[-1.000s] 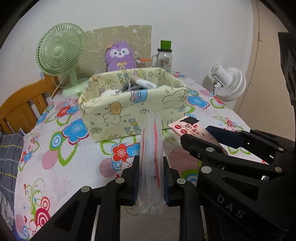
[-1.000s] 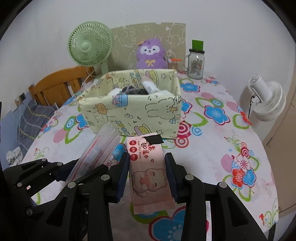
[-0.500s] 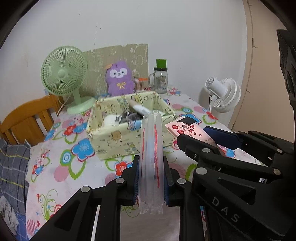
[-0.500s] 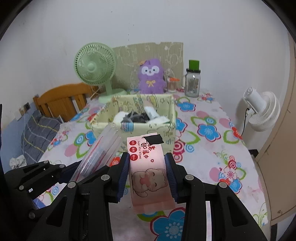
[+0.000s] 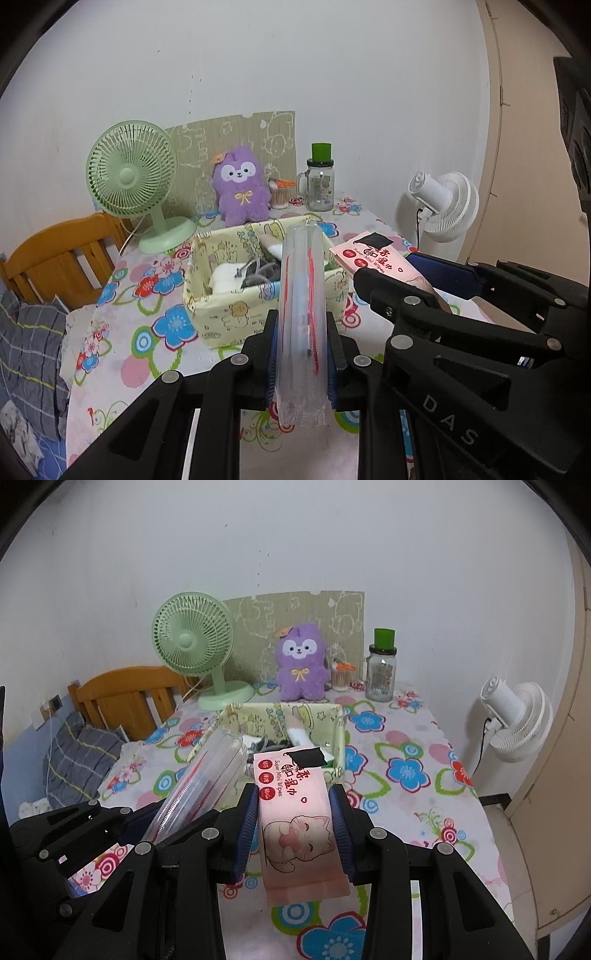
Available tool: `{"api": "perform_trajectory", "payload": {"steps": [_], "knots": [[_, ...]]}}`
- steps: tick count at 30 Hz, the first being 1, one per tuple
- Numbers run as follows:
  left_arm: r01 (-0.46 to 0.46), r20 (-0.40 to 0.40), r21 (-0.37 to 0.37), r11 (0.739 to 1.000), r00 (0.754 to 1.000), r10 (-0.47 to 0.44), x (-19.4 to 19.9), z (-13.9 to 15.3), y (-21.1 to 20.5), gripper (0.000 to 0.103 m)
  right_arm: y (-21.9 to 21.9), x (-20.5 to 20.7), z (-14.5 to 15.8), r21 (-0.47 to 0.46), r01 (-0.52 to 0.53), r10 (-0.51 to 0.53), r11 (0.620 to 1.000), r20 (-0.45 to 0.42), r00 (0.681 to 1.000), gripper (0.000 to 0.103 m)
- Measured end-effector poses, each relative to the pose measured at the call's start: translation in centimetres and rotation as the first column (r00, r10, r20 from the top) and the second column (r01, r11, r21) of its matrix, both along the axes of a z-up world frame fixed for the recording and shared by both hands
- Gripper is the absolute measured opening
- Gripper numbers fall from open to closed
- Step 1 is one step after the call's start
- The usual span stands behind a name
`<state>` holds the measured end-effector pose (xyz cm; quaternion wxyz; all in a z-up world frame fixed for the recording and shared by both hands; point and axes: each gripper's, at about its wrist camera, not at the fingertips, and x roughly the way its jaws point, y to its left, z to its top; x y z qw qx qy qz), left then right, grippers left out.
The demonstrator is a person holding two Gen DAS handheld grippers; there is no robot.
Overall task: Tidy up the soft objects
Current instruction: 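Carry the straw bag with the left tool while the right tool carries the wipe pack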
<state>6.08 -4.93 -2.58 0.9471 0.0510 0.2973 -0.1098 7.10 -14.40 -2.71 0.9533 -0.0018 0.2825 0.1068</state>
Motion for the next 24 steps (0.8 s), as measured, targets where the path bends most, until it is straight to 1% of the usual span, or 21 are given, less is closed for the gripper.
{"api": "perform_trajectory", "payload": {"steps": [13,24], "knots": [[0.000,0.022,0.002,1.000,1.000,0.000,2.8,1.0,0.0,0.020,0.1,2.5,1.1,-0.006,0.011,-0.011,1.000,0.020,1.000,0.042],[-0.017,0.021,0.005,1.000,1.000,0.017,6.4,0.6,0.5,0.020,0.6,6.6,0.7,-0.007,0.017,-0.017,1.000,0.010,1.000,0.042]]}}
